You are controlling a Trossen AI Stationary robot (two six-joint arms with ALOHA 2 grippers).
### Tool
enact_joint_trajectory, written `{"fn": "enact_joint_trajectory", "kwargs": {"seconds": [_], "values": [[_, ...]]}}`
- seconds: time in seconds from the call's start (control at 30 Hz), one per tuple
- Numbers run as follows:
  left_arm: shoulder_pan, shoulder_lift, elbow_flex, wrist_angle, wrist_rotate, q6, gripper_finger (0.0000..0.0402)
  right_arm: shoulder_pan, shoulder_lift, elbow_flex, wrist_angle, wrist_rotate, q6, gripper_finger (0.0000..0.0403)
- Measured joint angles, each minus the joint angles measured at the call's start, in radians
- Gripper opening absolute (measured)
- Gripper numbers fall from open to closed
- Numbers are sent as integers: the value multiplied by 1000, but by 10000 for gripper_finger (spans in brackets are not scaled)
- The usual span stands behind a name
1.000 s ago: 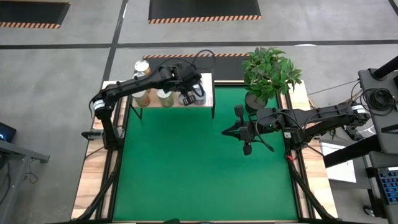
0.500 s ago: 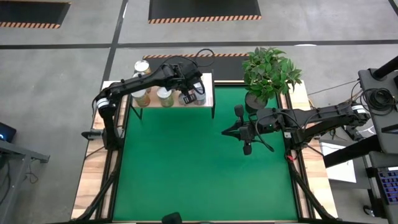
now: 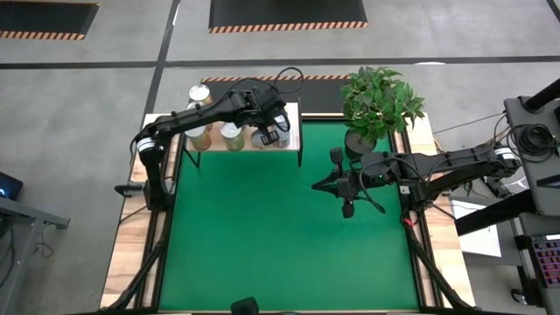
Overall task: Pick and place cans onto a shelf
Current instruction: Adjust the cans on the shelf
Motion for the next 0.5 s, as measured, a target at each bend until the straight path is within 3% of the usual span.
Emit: {"fn": "enact_joint_trajectory", "kwargs": {"seconds": [0.5], "values": [[-42,-14,0,-26,0,-26,1,0,0,0,-1,0,0,9]]}}
